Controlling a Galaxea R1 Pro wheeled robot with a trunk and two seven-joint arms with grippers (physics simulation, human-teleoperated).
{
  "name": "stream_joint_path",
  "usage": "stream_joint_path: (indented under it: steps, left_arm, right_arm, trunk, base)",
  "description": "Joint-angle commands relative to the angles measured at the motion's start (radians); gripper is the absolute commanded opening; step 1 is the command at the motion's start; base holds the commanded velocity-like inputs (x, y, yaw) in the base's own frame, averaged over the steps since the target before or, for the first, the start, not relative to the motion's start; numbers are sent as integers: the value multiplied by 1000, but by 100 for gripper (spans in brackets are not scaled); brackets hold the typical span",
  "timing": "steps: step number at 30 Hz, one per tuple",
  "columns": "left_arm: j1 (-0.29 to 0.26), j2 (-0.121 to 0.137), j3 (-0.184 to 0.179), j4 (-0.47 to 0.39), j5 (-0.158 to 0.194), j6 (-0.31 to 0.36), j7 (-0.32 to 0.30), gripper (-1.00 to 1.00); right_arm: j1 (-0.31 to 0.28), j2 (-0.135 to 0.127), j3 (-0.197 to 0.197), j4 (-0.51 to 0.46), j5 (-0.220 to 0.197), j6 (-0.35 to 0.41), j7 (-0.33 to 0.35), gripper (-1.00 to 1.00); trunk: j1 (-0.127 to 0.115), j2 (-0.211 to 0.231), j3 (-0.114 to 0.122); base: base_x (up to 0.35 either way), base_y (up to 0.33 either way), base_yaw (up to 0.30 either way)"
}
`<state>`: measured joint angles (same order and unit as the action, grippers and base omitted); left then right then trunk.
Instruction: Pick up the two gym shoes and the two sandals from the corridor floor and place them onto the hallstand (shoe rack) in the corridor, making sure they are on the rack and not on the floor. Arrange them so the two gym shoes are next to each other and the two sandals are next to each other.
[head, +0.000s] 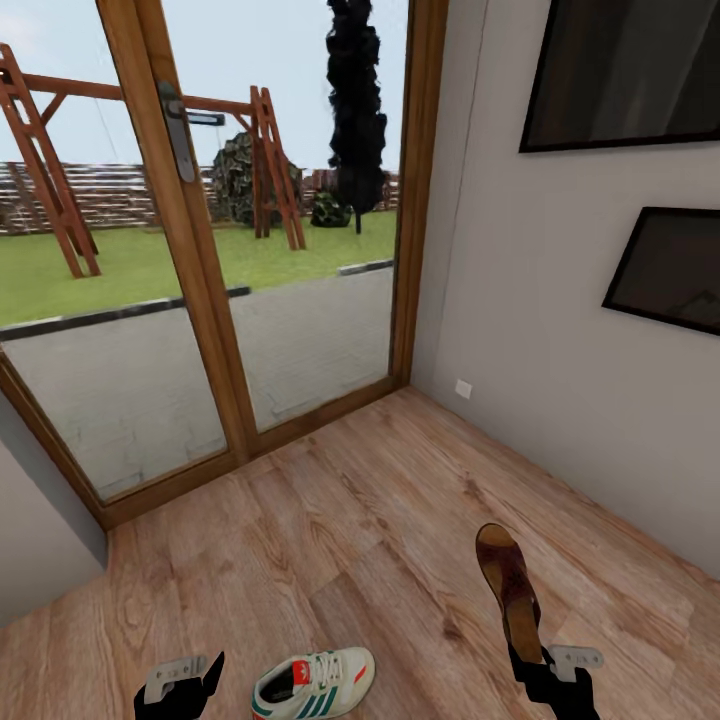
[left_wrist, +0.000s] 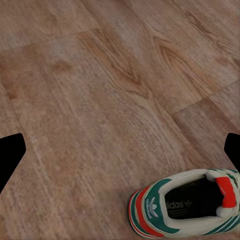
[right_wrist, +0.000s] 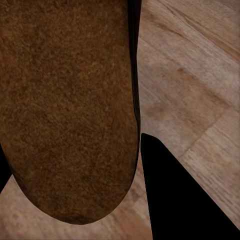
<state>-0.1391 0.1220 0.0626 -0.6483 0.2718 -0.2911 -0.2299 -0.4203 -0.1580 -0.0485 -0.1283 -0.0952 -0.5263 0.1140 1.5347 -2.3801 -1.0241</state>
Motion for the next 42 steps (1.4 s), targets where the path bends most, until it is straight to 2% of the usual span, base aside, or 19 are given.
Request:
stream_joint_path:
  steps: [1, 18, 23, 42]
  left_arm:
    - [-1, 0, 2, 1, 10, 0, -9, 100]
    - [-1, 0, 2, 1, 10, 1, -9, 100]
    - [-1, 0, 2, 1, 10, 1, -9, 100]
    - [-1, 0, 2, 0, 10, 1, -9, 100]
  right_arm:
    - [-1, 0, -4, 1, -14, -1, 12, -100]
    - [-1, 0, -5, 1, -15, -1, 10, -100]
    - [-1, 0, -5, 1, -15, -1, 10, -100]
    - [-1, 0, -5, 1, -15, -1, 10, -100]
  trunk:
    - [0, 0, -1]
    - [0, 0, -1]
    - [0, 0, -1]
    - [0, 0, -1]
  base:
    - [0, 0, 0]
    - [14, 67, -3]
    - [0, 126, -150]
    - [0, 4, -10]
